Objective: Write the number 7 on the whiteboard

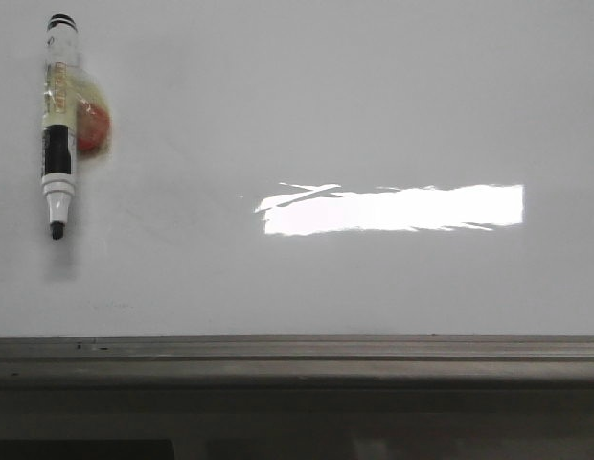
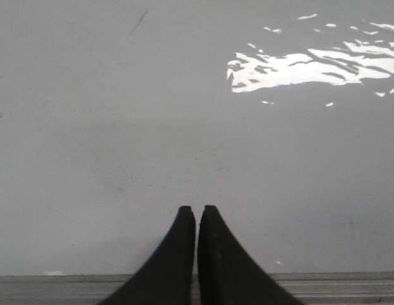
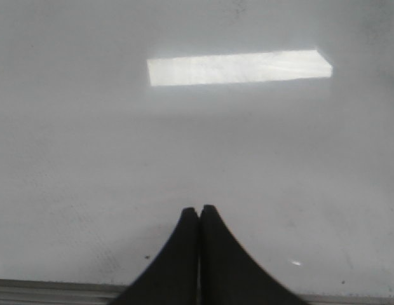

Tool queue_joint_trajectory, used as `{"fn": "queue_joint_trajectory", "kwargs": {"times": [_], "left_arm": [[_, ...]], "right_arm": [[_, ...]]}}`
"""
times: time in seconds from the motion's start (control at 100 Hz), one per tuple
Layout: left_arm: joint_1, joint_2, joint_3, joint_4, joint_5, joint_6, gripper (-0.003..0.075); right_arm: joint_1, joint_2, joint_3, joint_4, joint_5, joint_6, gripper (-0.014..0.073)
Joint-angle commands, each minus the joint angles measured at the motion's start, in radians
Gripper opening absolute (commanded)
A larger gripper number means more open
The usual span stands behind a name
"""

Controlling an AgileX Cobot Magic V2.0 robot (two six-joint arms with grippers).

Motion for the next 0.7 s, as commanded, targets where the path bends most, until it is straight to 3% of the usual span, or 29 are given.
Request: {"fn": "queue_joint_trajectory", "kwargs": {"times": [0.0,0.69], "left_arm": [[-0.002,-0.029,0.023,0.002,-0.055,-0.003,-0.0018],[-0.002,-0.029,0.023,-0.027,-0.151,-0.003,-0.0018]], "right_arm": [[-0.006,-0.018,0.034,-0.016,-0.012,-0.01,-0.0067],[-0.006,-0.018,0.034,-0.016,-0.012,-0.01,-0.0067]]}}
